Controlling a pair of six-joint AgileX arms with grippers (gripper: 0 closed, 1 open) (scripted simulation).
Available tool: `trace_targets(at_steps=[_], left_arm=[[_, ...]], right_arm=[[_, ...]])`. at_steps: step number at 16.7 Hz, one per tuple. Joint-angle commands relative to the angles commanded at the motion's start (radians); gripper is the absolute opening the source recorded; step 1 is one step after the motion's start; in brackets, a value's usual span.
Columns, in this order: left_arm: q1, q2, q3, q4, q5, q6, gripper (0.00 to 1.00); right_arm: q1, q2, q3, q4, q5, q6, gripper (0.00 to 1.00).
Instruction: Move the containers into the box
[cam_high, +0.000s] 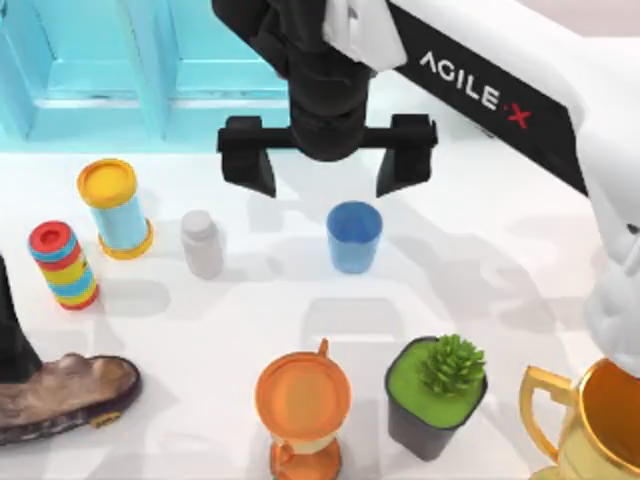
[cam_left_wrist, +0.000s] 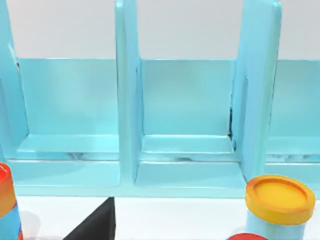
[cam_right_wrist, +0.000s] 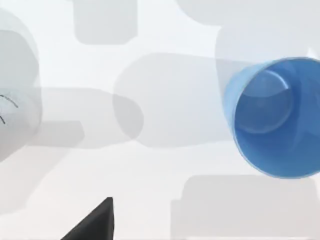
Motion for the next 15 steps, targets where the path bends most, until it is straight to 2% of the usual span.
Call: trace_targets(at_steps=[4,11,15], left_arm=[[0.0,0.0,0.0,0.0,0.0,0.0,1.0],[0.0,0.0,0.0,0.0,0.0,0.0,1.0],[0.0,0.0,0.0,0.0,0.0,0.0,1.0]], right_arm=[[0.009,-0.009,-0.044,0.035,0.003,0.013,1.0],[-0.022,0.037,-0.252,0.291,-0.001,-0.016,1.0],[-0.029,0.056,-0.291,0.352,-0.002,-0.024,1.0]])
